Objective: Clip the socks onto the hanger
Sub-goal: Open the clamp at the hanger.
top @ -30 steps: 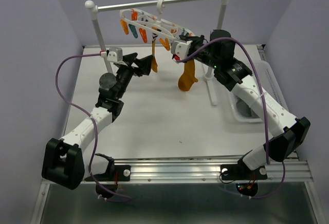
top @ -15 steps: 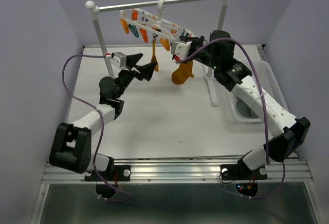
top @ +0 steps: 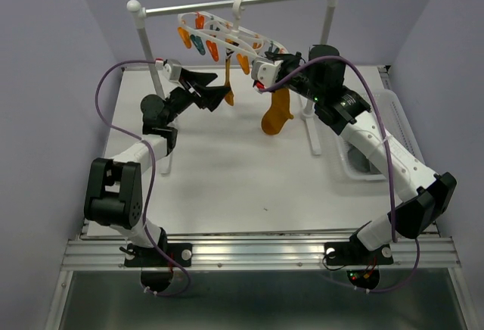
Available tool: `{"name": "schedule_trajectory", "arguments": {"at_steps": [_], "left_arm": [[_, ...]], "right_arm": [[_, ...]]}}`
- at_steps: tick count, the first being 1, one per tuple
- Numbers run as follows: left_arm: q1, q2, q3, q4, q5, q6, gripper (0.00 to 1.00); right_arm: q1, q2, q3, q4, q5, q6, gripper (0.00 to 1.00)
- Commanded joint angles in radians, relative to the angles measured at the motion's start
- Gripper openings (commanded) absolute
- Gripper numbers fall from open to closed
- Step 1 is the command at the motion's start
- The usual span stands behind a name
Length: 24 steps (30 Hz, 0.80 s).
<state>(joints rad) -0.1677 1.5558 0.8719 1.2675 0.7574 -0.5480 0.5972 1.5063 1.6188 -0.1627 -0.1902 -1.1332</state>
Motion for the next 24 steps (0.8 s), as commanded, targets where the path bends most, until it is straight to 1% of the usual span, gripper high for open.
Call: {"name": "schedule_trajectory", "arguments": {"at_steps": [1,3,4,5,8,12,14,16,21,24], "left_arm": [[0.026,0.018,0.087,0.524,0.065,-0.143,0.97],[0.04,0.029,0.113,0.575,0.062,-0.196,0.94],[0.052,0.041,0.124,0.593,0.066,-0.222,0.91],[0.057,0.049,0.145,0.633,0.077,-0.274,0.81],[0.063,0.076,0.191,0.653,0.099,-0.329,0.8],[0.063,0.087,0.202,0.687,0.108,-0.354,0.74],[0.063,0.078,0.197,0.698,0.1,-0.359,0.69],[0.065,0.058,0.182,0.685,0.077,-0.345,0.67],[0.06,0.012,0.153,0.668,0.036,-0.305,0.56],[0.056,-0.023,0.128,0.645,0.033,-0.273,0.56]], "right_arm": [[-0.005,0.0,-0.02,0.035,0.092,0.024,0.05],[-0.005,0.002,-0.02,0.038,0.09,0.024,0.04],[-0.005,0.002,-0.02,0.04,0.092,0.024,0.04],[-0.005,0.002,-0.02,0.043,0.092,0.026,0.04],[-0.005,-0.004,-0.023,0.046,0.094,0.027,0.04],[-0.005,-0.014,-0.033,0.051,0.089,0.033,0.04],[-0.005,-0.015,-0.034,0.052,0.087,0.038,0.04],[-0.005,-0.014,-0.034,0.054,0.087,0.044,0.04],[-0.005,-0.015,-0.036,0.06,0.086,0.061,0.03],[-0.005,-0.017,-0.036,0.065,0.08,0.066,0.03]]}}
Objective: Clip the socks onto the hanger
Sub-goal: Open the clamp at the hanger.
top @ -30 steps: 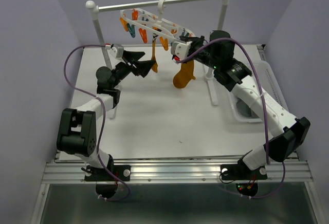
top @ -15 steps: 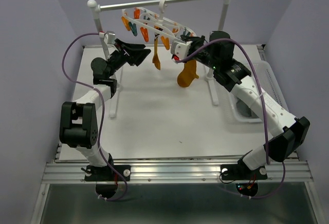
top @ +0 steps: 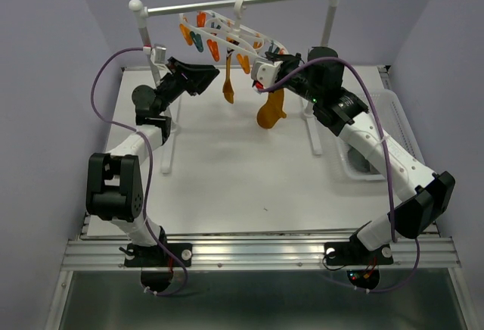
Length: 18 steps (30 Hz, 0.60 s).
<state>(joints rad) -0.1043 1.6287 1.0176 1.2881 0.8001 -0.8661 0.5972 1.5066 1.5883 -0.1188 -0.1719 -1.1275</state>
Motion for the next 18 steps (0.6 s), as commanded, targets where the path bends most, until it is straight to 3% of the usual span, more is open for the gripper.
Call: {"name": "schedule_trajectory", "arguments": {"at_steps": [1,9,14,18], "left_arm": [[-0.009,-0.108,-0.022,0.623,-0.01,0.05,0.56],[-0.021,-0.115,-0.01,0.6,-0.019,0.055,0.57],[-0.052,-0.141,-0.001,0.432,-0.067,0.2,0.57],[-0.063,-0.141,0.006,0.412,-0.098,0.234,0.6]], "right_arm": [[-0.005,-0.017,-0.005,0.021,0.06,0.061,0.03],[-0.005,-0.023,-0.011,0.027,0.058,0.064,0.03],[-0.005,-0.034,-0.013,0.028,0.04,0.067,0.03],[-0.005,-0.039,-0.016,0.028,0.034,0.071,0.03]]}}
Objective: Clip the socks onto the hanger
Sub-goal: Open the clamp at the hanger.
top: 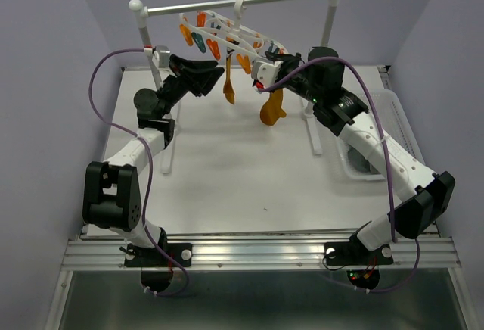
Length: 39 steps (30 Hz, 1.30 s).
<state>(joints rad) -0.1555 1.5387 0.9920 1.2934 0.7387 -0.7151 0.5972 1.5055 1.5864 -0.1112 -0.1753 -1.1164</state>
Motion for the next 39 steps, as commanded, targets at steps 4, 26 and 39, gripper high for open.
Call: {"name": "schedule_trajectory", "arguments": {"at_steps": [4,26,39], "left_arm": [[-0.019,-0.04,0.049,0.393,-0.064,0.094,0.6],[-0.068,-0.071,0.1,0.141,-0.208,0.328,0.67],[-0.081,-0.109,0.044,0.056,-0.239,0.41,0.67]], "right_arm": [[-0.005,-0.039,-0.016,0.021,0.022,0.066,0.03],[-0.005,-0.056,-0.017,0.021,-0.027,0.078,0.03],[-0.005,-0.057,-0.022,0.022,-0.02,0.067,0.03]]}}
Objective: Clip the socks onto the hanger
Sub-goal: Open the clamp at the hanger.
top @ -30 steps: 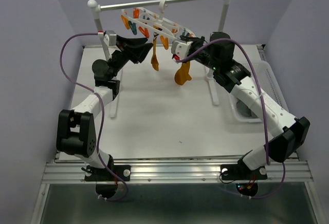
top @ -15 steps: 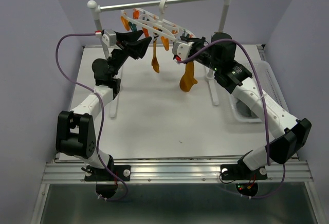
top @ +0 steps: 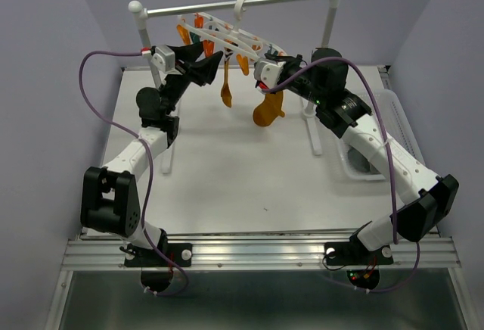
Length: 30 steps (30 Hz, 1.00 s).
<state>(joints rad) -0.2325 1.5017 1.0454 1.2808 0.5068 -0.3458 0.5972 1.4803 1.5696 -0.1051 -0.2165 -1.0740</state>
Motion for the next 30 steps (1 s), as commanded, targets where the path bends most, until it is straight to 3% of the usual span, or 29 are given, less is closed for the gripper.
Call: {"name": "schedule_trajectory", "arguments": {"at_steps": [1,20,30], "left_arm": [[-0.004,-0.078,-0.019,0.066,-0.01,0.044,0.67],[-0.002,-0.156,-0.157,0.032,-0.042,0.067,0.67],[0.002,-0.08,-0.076,-0.035,-0.083,0.096,0.67]], "right_arm": [[-0.005,-0.032,-0.006,0.016,0.023,0.023,0.03],[-0.005,-0.025,-0.014,0.016,0.052,0.014,0.02],[-0.005,-0.038,-0.022,0.016,0.031,0.019,0.02]]}}
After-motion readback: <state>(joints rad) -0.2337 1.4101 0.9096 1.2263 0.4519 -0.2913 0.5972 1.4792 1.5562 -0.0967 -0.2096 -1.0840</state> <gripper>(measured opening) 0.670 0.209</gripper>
